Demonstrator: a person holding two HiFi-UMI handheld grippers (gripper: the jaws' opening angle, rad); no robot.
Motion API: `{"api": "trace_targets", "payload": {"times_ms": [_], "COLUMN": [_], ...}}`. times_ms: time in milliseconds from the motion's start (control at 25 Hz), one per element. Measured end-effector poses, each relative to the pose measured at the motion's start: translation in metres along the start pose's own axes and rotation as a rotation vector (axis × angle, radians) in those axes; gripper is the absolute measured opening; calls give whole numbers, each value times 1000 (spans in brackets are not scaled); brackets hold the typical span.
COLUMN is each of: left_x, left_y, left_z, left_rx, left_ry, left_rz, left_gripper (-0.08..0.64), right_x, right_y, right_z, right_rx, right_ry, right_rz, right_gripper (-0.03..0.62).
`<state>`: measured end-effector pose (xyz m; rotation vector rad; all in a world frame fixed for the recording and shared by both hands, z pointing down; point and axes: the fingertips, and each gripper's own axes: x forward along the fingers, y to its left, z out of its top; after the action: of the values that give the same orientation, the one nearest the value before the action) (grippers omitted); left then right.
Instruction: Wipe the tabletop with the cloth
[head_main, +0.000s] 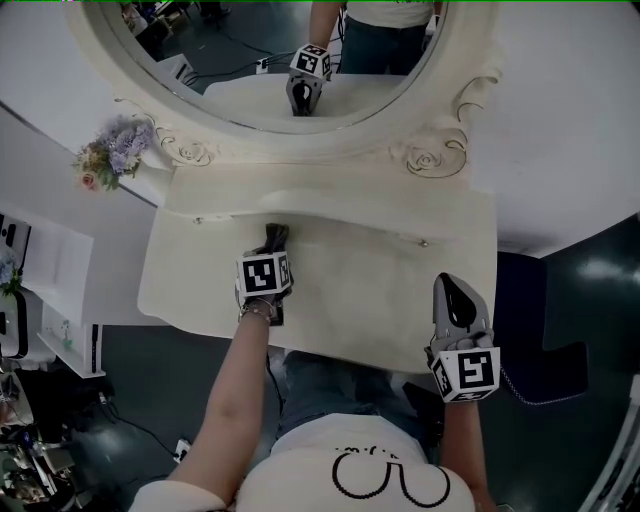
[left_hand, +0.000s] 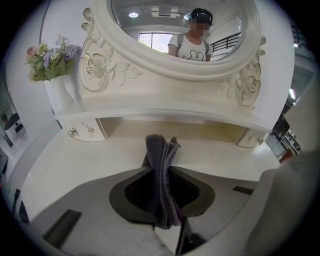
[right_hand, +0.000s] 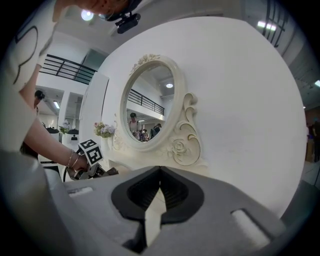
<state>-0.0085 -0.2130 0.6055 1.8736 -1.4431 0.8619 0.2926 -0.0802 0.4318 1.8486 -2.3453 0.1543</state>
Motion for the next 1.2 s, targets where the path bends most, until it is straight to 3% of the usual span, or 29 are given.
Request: {"api": "trace_targets", "payload": {"times_ms": [400, 600, 1200], "left_x": [2, 1, -1], "left_y": [-63, -94, -197], "left_z": [-2, -3, -13], "left_rx": [-62, -131, -223], "left_ry": [7, 17, 48], "left_rz": [-81, -154, -337], "left_gripper": [83, 83, 83], "right_x": [-24, -33, -57], "right_y": [-40, -52, -86], "right_z": [-7, -11, -20], "right_rx": [32, 51, 99], "right_ry": [-14, -12, -22], "right_rz": [-58, -84, -161], "right_gripper": [2, 2, 2]}}
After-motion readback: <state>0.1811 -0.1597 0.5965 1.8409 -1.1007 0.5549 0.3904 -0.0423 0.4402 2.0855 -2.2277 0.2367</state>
